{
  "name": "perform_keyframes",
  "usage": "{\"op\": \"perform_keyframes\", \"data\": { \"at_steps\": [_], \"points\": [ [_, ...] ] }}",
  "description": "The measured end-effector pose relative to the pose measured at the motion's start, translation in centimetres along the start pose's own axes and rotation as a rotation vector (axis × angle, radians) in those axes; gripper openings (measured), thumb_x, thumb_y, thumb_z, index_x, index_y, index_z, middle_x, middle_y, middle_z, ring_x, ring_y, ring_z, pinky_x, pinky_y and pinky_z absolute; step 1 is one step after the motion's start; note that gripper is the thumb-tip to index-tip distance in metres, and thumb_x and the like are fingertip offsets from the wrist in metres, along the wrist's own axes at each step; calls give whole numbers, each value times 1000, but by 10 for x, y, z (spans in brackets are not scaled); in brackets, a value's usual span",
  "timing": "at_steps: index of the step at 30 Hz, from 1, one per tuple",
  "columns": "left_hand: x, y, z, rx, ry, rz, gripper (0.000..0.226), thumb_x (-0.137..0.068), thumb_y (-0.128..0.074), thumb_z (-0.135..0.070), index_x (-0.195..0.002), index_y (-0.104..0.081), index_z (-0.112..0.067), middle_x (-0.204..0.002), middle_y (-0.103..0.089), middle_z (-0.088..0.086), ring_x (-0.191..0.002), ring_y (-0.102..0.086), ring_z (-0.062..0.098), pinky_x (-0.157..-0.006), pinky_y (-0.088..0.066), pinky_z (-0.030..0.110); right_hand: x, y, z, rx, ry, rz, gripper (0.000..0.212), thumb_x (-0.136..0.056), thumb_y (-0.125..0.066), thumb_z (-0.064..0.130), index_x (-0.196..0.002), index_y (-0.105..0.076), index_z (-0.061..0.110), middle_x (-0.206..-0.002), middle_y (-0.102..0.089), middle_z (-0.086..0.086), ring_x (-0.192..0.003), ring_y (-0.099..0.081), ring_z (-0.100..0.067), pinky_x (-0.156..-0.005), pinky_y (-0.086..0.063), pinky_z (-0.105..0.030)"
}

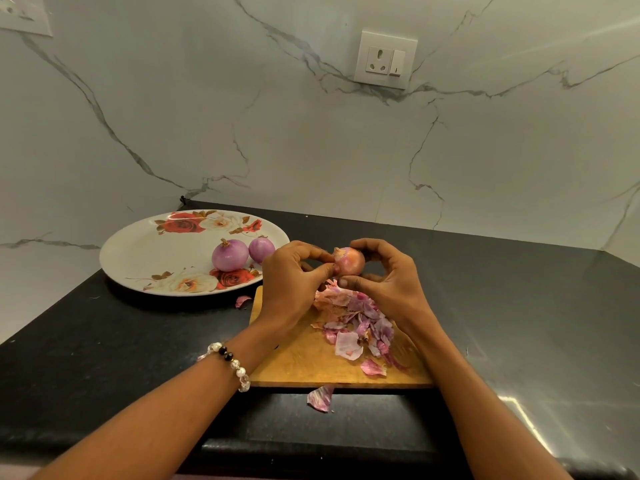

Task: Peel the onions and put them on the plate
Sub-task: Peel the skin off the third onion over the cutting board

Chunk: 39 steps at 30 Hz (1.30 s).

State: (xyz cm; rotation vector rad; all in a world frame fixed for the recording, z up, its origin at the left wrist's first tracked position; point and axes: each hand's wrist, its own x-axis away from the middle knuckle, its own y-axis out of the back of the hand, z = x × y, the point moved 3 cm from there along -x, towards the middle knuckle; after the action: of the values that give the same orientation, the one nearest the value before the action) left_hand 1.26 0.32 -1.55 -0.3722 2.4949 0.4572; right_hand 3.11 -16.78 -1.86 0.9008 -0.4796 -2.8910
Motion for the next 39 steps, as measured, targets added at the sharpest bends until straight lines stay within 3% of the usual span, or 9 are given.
{"op": "perform_keyframes", "data": {
  "at_steps": [10,17,22,25,31,39],
  "points": [
    [-4,-2,6,5,-8,26,11,-79,-75,-19,-89,-73,-14,-94,-66,-1,-72,-66,15,-61,-58,30,0,0,0,25,14,5,58,-66,-88,11,-116,-60,20,-115,-61,3,-111,-60,-15,-79,-59,-23],
    [-12,-6,11,-47,33,166,11,-84,-69,-23,-91,-69,-14,-109,-56,-2,-90,-61,12,-75,-56,24,0,0,-2,70,25,21,60,-66,-88,10,-118,-60,17,-118,-62,-1,-112,-59,-13,-80,-58,-23],
    [-12,-9,13,-45,72,263,6,-90,-62,-25,-92,-61,-20,-115,-49,1,-92,-61,17,-79,-55,28,1,1,0,73,36,21,60,-65,-89,13,-119,-61,16,-117,-63,-2,-111,-60,-13,-80,-57,-20],
    [-12,-10,11,-17,54,290,4,-93,-56,-23,-97,-56,-21,-115,-50,4,-91,-61,18,-77,-54,24,0,3,2,49,39,8,58,-65,-89,12,-117,-62,18,-114,-65,2,-107,-62,-9,-82,-54,-16],
    [-11,-9,8,60,6,336,17,-94,-54,-31,-107,-53,-19,-116,-59,3,-93,-64,17,-79,-57,31,0,7,3,7,24,-55,57,-63,-85,30,-116,-63,22,-113,-68,3,-107,-64,-12,-92,-55,-26],
    [-8,-3,4,60,31,193,23,-84,-69,-29,-104,-61,-22,-100,-66,-7,-76,-66,10,-62,-58,24,0,6,2,42,24,-41,58,-64,-85,33,-116,-62,24,-113,-67,5,-106,-63,-9,-90,-54,-23]
  ]
}}
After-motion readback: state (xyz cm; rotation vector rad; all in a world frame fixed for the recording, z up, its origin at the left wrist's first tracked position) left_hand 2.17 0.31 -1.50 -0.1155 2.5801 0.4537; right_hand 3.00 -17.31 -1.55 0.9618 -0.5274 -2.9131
